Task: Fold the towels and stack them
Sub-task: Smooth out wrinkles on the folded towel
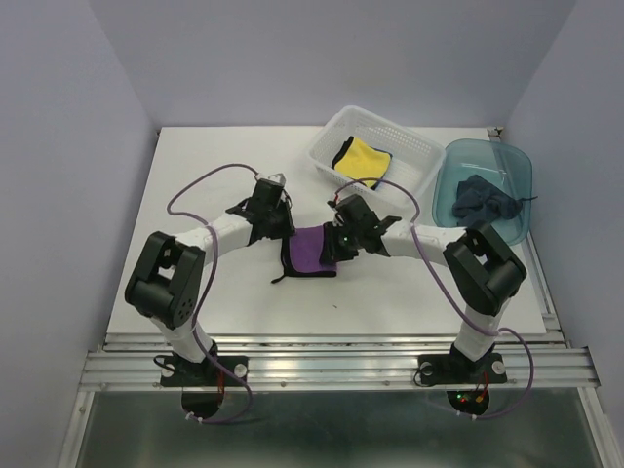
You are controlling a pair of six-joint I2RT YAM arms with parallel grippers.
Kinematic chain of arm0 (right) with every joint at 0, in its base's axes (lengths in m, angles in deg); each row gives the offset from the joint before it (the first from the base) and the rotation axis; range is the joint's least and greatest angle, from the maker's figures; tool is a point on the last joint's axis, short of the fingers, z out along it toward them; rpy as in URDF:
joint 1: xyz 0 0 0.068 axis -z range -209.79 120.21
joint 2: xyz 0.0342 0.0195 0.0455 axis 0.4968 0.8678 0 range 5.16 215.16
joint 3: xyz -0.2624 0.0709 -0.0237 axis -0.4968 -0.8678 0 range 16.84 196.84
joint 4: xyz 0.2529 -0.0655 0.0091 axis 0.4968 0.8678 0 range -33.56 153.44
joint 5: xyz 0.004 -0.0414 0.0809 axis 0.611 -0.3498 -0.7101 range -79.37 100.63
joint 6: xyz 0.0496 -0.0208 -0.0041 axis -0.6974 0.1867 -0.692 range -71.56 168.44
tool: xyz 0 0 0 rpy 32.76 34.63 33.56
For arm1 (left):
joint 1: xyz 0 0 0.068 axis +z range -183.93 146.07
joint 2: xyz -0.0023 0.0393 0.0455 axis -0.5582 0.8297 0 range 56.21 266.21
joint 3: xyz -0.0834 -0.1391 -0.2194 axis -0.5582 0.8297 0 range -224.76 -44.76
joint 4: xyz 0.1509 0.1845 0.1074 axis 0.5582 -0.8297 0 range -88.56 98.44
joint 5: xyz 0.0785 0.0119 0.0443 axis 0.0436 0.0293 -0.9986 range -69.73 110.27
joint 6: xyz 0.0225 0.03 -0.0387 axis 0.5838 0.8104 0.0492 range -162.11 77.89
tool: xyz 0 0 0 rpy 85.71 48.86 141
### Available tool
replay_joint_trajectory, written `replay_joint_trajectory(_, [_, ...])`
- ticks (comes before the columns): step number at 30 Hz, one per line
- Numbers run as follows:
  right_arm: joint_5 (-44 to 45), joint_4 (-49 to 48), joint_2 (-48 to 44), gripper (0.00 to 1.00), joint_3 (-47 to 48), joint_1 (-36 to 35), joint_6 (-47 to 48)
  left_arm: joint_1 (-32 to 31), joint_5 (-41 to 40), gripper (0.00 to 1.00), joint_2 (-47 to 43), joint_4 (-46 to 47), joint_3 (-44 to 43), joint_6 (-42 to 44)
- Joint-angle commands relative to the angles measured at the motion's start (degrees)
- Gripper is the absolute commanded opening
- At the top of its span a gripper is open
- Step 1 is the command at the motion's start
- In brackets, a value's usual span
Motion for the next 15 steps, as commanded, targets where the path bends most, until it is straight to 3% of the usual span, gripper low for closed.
replay_joint_trajectory(1, [8.1, 1.0, -3.0, 0.33, 7.2, -0.4, -0.4, -1.3, -1.3, 0.27, -10.0, -0.5, -0.5, 1.0])
replay_joint_trajectory(6, [10.6, 2.1, 0.7, 0.33, 13.7, 2.0, -0.4, -4.1, -1.1, 0.29, -15.7, 0.4, 4.2, -1.1])
replay_joint_trajectory(15, [12.8, 5.6, 10.6, 0.29, 21.9, 2.8, 2.8, -6.5, -0.2, 0.27, -18.3, 1.0, 11.8, -3.2])
